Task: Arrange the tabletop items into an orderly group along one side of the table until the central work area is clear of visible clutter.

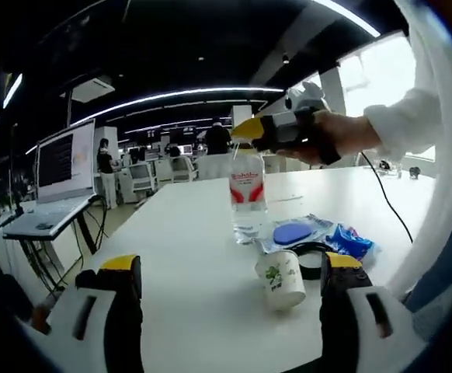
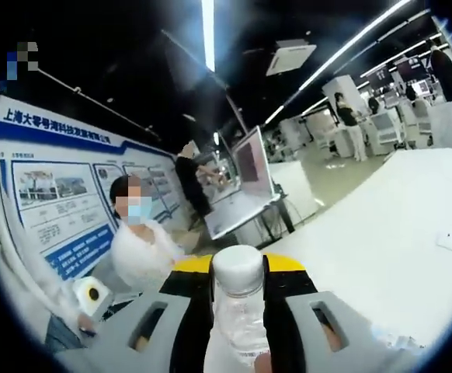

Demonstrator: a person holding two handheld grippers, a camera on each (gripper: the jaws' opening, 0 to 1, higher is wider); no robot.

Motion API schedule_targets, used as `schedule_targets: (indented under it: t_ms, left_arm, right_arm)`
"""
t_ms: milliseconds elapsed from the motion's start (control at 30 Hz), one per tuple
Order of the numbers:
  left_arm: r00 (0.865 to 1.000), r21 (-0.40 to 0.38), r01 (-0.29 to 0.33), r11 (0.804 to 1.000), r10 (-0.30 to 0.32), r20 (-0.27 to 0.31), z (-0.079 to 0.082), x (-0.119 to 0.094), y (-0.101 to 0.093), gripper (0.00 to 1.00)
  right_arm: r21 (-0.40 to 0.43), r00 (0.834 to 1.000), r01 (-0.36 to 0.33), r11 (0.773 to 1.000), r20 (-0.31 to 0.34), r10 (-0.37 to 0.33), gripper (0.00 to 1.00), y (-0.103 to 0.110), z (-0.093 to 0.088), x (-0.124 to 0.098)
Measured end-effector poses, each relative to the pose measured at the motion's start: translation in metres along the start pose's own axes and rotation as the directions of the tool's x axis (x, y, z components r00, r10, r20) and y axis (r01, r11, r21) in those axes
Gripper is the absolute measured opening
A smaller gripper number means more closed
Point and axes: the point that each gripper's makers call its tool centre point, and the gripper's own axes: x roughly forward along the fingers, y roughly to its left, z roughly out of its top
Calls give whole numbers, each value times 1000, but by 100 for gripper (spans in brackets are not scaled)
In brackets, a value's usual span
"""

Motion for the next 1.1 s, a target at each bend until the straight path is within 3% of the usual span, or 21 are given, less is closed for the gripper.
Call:
schedule_targets:
  t_ms: [233, 433, 533, 567, 600, 767, 867, 1100]
  left_arm:
    - [1000, 9, -4, 1000, 5, -25, -6, 1, 2, 95]
    - [998, 19, 7, 1000, -6, -61, -12, 1, -1, 92]
    - [995, 23, 14, 1000, -12, -96, -18, 2, -2, 88]
    - [989, 25, 31, 999, -27, -148, -27, 1, -5, 85]
    - [987, 28, 36, 999, -31, -156, -29, 1, -6, 83]
    - [994, 36, 16, 999, -12, -112, -22, 1, -1, 86]
    - [989, 36, 22, 999, -17, -147, -29, 1, -2, 85]
    - [987, 54, 32, 998, -23, -160, -32, 1, -4, 84]
  right_arm:
    - [-17, 999, 39, 999, -5, -39, 21, -34, 4, -1]
    - [-94, 999, 38, 995, -32, -41, 21, -51, 11, 3]
    - [-113, 998, 39, 993, -39, -44, 21, -60, 13, 4]
    - [-113, 998, 45, 993, -38, -50, 21, -66, 14, 5]
    - [-118, 998, 52, 992, -38, -56, 21, -71, 14, 5]
    - [-181, 996, 62, 982, -52, -72, 21, -90, 11, 8]
    - [-211, 996, 54, 976, -53, -67, 21, -96, 11, 10]
    - [-262, 990, 41, 964, -118, -74, 21, -120, -3, 16]
